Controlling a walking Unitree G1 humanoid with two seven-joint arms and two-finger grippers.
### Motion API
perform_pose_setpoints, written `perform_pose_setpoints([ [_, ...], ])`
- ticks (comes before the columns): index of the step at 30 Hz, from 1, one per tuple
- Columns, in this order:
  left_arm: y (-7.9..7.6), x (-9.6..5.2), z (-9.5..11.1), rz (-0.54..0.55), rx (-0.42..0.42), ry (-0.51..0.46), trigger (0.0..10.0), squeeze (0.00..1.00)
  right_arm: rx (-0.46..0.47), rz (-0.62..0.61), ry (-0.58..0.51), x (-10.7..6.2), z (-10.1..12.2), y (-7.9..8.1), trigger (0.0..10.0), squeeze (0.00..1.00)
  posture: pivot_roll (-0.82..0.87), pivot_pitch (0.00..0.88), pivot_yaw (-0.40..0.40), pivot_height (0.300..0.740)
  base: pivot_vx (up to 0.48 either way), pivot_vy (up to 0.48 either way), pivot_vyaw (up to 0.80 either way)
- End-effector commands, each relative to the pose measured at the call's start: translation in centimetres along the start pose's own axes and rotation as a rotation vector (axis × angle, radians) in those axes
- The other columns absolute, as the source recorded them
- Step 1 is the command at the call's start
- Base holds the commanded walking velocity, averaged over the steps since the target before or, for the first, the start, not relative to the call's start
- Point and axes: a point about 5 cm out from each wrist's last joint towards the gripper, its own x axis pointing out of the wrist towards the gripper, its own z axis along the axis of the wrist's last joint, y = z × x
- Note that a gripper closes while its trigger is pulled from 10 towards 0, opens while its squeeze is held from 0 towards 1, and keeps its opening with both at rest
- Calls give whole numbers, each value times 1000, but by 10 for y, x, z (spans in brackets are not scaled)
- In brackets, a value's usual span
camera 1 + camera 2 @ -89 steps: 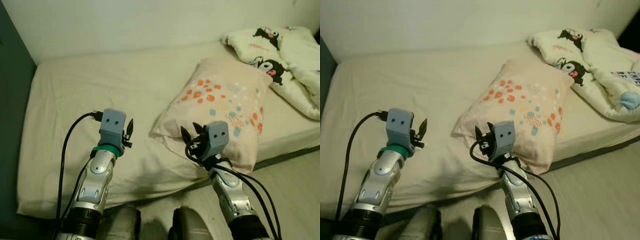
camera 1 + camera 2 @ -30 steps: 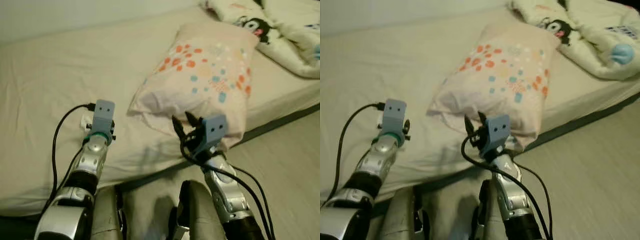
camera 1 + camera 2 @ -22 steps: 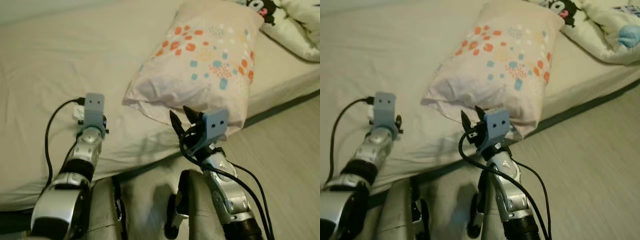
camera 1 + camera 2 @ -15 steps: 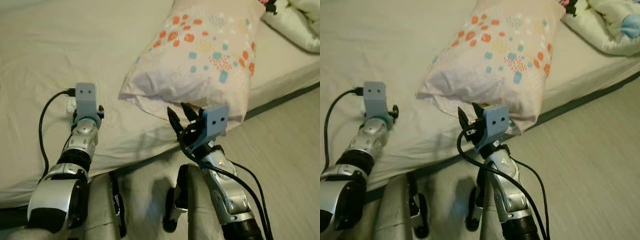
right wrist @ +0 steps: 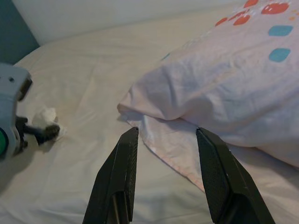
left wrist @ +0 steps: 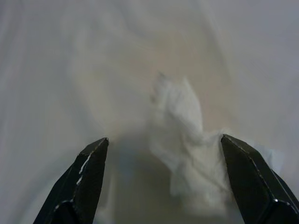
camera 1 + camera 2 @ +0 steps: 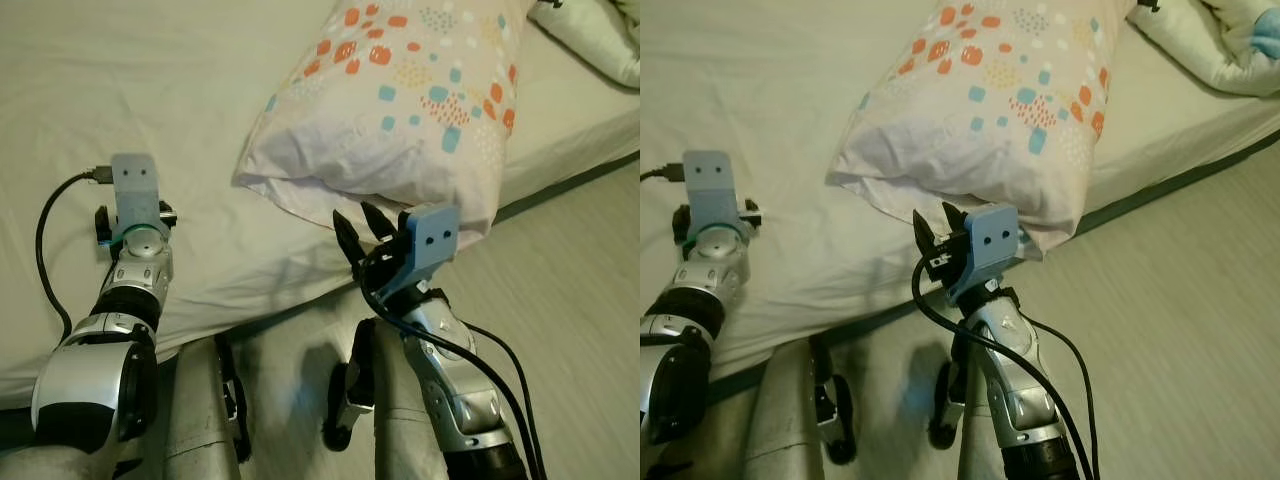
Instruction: Clean up the room
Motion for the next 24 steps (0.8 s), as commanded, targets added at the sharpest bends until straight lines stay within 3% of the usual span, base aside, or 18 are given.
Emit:
perform_pose_setpoints([
  [1,-7,-4,-26,-61,-14,139,10000,0,14,-6,25,-5,-4,1,10000,0,-120,359,6,595,0,0,0],
  [2,-11,-6,-29,-96,-46,167,10000,0,14,-7,27,-5,-3,1,10000,0,-120,359,6,595,0,0,0],
  [3,-15,-7,-30,-124,-65,175,4745,0,14,-8,28,-5,-3,1,10000,0,-122,358,7,595,0,0,0],
  [4,-17,-8,-30,-138,-80,180,4745,0,13,-9,28,-5,-3,0,10000,0,-122,356,6,595,0,0,0],
  [5,-19,-8,-28,-149,-85,169,0,0,12,-11,28,-5,-3,0,10000,0,-120,355,6,595,0,0,0],
  [16,-21,-8,-15,-137,-92,93,0,0,11,-15,35,-4,-4,-2,10000,0,-116,340,8,595,0,0,0],
  [18,-19,-6,-3,-122,-100,23,0,0,9,-18,34,-1,-5,-3,10000,0,-105,314,11,595,0,0,0],
  [24,-21,-7,12,-138,-112,-67,0,0,5,-23,33,1,-6,-6,10000,0,-92,286,14,595,0,0,0],
])
